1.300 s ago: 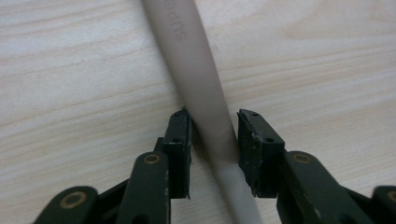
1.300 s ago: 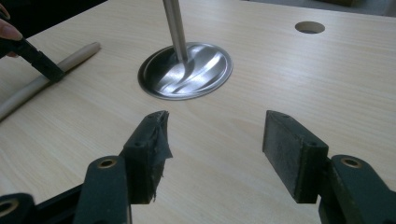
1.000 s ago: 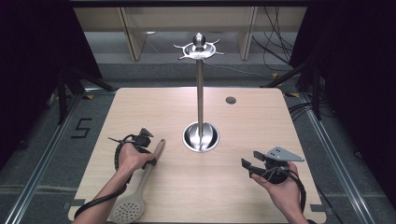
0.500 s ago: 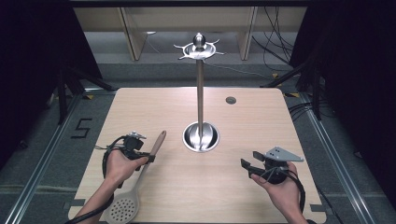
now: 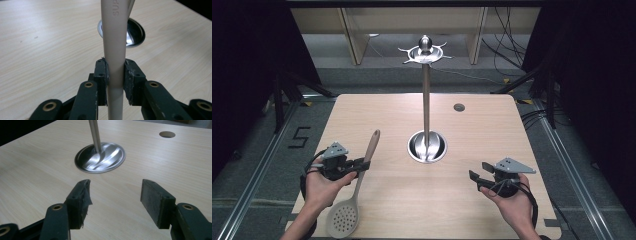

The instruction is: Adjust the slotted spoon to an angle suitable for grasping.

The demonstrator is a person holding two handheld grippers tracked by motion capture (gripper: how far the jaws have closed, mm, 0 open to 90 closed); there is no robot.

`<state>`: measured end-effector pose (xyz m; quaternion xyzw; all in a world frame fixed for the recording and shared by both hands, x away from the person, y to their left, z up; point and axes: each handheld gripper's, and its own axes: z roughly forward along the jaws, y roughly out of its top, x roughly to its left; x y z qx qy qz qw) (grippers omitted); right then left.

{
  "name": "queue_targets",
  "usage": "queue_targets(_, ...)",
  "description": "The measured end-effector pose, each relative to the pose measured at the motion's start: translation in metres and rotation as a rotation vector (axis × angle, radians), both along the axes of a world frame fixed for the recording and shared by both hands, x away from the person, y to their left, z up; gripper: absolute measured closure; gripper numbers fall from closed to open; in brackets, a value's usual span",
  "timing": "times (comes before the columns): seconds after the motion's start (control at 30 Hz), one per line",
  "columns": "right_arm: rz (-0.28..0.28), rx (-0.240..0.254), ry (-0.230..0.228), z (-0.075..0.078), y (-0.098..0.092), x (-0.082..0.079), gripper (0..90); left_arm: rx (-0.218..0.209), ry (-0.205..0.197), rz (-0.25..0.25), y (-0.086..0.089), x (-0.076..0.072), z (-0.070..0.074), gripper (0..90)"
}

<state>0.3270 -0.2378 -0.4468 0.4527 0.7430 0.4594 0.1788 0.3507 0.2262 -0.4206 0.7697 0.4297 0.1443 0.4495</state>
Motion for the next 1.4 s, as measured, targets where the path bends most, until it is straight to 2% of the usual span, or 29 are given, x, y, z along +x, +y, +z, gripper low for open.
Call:
queue_targets(0.03,0.001,-0.001,-0.003,0.000,0.000,0.000,41.2,-0.024,-0.024,-0.004,0.003,-0.003,0.001,73.1)
queue_targets(0.13,0.000,0.000,0.001,0.000,0.000,0.000,41.2,-0.035,-0.048,-0.003,0.006,-0.006,0.003,73.0)
queue_targets(0.17,0.000,-0.004,0.000,0.000,0.000,0.000,41.1,-0.061,-0.072,-0.007,0.008,-0.010,0.005,73.1)
queue_targets(0.33,0.003,0.006,-0.002,0.000,0.000,0.000,41.1,-0.093,-0.110,-0.012,0.012,-0.015,0.010,73.1)
queue_targets(0.37,0.013,-0.024,-0.029,0.000,-0.003,0.002,41.1,-0.096,-0.124,-0.017,0.013,-0.016,0.012,73.1)
queue_targets(0.4,0.008,-0.027,-0.023,0.000,-0.003,0.002,41.1,-0.112,-0.142,-0.016,0.014,-0.017,0.014,73.1)
queue_targets(0.43,0.008,-0.028,-0.024,-0.001,-0.003,0.002,41.1,-0.122,-0.142,-0.004,0.014,-0.018,0.015,73.1)
queue_targets(0.47,0.008,-0.026,-0.024,-0.001,-0.003,0.002,41.1,-0.124,-0.155,-0.023,0.014,-0.017,0.016,73.1)
queue_targets(0.5,-0.006,0.004,0.002,-0.001,-0.001,0.001,41.1,-0.124,-0.155,-0.023,0.014,-0.017,0.016,73.1)
queue_targets(0.53,-0.006,0.005,0.003,-0.001,-0.001,0.001,41.1,-0.122,-0.163,-0.016,0.014,-0.018,0.018,73.1)
queue_targets(0.57,0.004,-0.013,-0.017,-0.001,-0.002,0.002,41.1,-0.144,-0.162,-0.013,0.013,-0.017,0.018,73.1)
queue_targets(0.63,0.015,-0.036,-0.040,-0.001,-0.004,0.004,41.1,-0.144,-0.173,-0.004,0.012,-0.017,0.020,73.1)
queue_targets(0.7,0.013,-0.023,-0.035,-0.001,-0.003,0.004,41.1,-0.145,-0.195,-0.006,0.012,-0.017,0.025,73.1)
queue_targets(0.77,0.014,-0.025,-0.031,-0.002,-0.003,0.004,41.1,-0.148,-0.198,-0.005,0.012,-0.017,0.026,73.1)
queue_targets(0.8,0.007,-0.017,-0.022,-0.002,-0.003,0.003,41.2,-0.154,-0.202,-0.007,0.012,-0.017,0.027,73.2)
queue_targets(0.83,0.006,-0.021,-0.027,-0.001,-0.004,0.003,41.2,-0.181,-0.201,0.001,0.011,-0.015,0.029,73.2)
queue_targets(0.87,0.006,-0.021,-0.027,-0.001,-0.004,0.003,41.2,-0.181,-0.201,0.001,0.011,-0.015,0.029,73.2)
queue_targets(0.9,0.001,-0.043,-0.022,-0.001,-0.005,0.003,41.2,-0.176,-0.218,-0.002,0.011,-0.014,0.031,73.2)
queue_targets(0.97,-0.008,-0.032,-0.018,-0.001,-0.004,0.003,41.2,-0.177,-0.219,-0.006,0.011,-0.013,0.032,73.2)
queue_targets(1.0,-0.012,-0.001,-0.013,-0.001,-0.003,0.001,41.2,-0.181,-0.224,-0.010,0.010,-0.013,0.033,73.2)
queue_targets(1.03,-0.012,0.005,-0.014,-0.001,-0.003,0.001,41.3,-0.184,-0.230,-0.011,0.009,-0.012,0.034,73.2)
queue_targets(1.07,0.005,-0.010,-0.029,-0.001,-0.005,0.003,41.3,-0.185,-0.240,-0.004,0.008,-0.010,0.037,73.2)
queue_targets(1.13,0.003,-0.029,-0.046,0.000,-0.005,0.003,41.3,-0.183,-0.245,-0.005,0.007,-0.009,0.039,73.2)
queue_targets(1.27,-0.004,-0.028,-0.040,0.000,-0.003,0.004,41.3,-0.193,-0.270,-0.006,0.004,0.000,0.046,73.3)
queue_targets(1.33,-0.009,0.003,-0.020,0.000,0.000,0.002,41.3,-0.183,-0.275,-0.003,0.004,0.001,0.048,73.3)
queue_targets(1.37,0.007,-0.027,-0.047,0.000,-0.002,0.004,41.3,-0.191,-0.282,-0.005,0.004,0.004,0.051,73.3)
queue_targets(1.4,0.013,-0.024,-0.041,0.001,-0.002,0.004,41.3,-0.191,-0.282,-0.005,0.004,0.004,0.051,73.2)
